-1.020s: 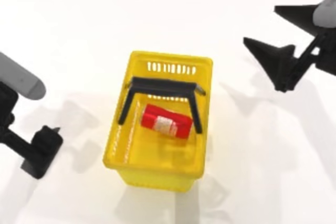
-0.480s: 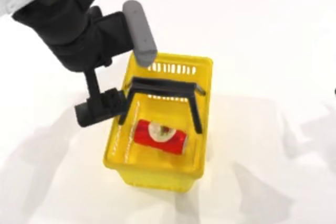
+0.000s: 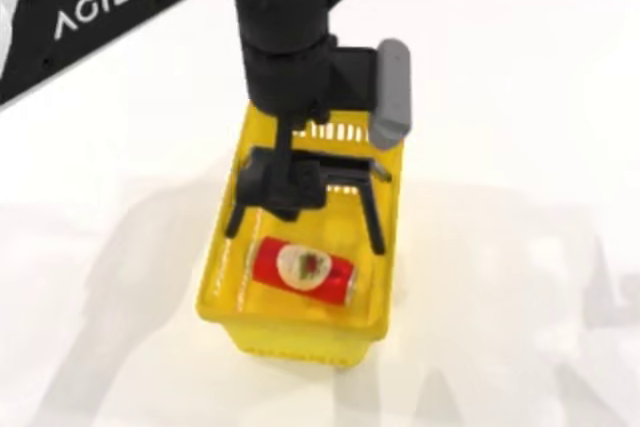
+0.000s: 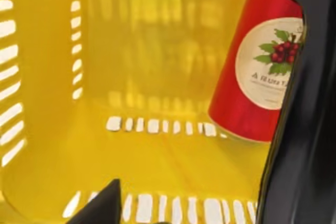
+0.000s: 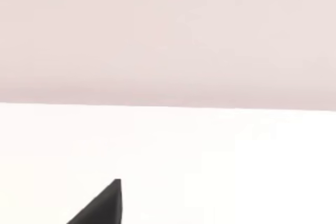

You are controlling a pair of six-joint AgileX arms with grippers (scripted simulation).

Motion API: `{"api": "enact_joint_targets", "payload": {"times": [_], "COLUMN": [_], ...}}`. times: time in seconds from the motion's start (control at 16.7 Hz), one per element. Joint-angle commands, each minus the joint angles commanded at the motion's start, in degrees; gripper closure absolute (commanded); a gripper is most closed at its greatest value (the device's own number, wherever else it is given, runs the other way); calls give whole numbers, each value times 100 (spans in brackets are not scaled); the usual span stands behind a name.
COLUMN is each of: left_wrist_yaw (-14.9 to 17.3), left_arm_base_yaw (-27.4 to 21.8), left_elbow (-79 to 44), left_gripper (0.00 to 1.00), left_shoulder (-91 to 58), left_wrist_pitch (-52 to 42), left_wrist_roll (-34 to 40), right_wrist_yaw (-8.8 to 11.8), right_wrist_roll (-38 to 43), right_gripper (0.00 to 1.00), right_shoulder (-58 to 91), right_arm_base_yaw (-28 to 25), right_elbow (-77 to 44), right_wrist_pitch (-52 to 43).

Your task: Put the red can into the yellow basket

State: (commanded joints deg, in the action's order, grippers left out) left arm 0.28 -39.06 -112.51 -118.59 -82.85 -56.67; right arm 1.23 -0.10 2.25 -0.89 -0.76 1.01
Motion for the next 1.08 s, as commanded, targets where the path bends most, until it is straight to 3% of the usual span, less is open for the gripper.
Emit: {"api": "enact_joint_targets", "payload": {"times": [0.18,1.02,1.08], "left_wrist_yaw": [-16,-17,-17], "left_arm_base_yaw": [-60,-55,-55], "left_elbow": [-235,296,296], "left_gripper": [0,0,8], "left_shoulder": [-223,-173,-173], "left_wrist_pitch": [-119,363,363], "left_wrist_roll": [-107,-111,-111], "right_wrist_yaw": [-123,-123,-123], "right_wrist_roll": [10,10,10], "right_gripper": [0,0,0], "right_shoulder": [-225,-225,-225], "right_arm_base_yaw": [32,32,32], "right_elbow": [76,76,76], "right_wrist_pitch": [-101,-101,-101]}}
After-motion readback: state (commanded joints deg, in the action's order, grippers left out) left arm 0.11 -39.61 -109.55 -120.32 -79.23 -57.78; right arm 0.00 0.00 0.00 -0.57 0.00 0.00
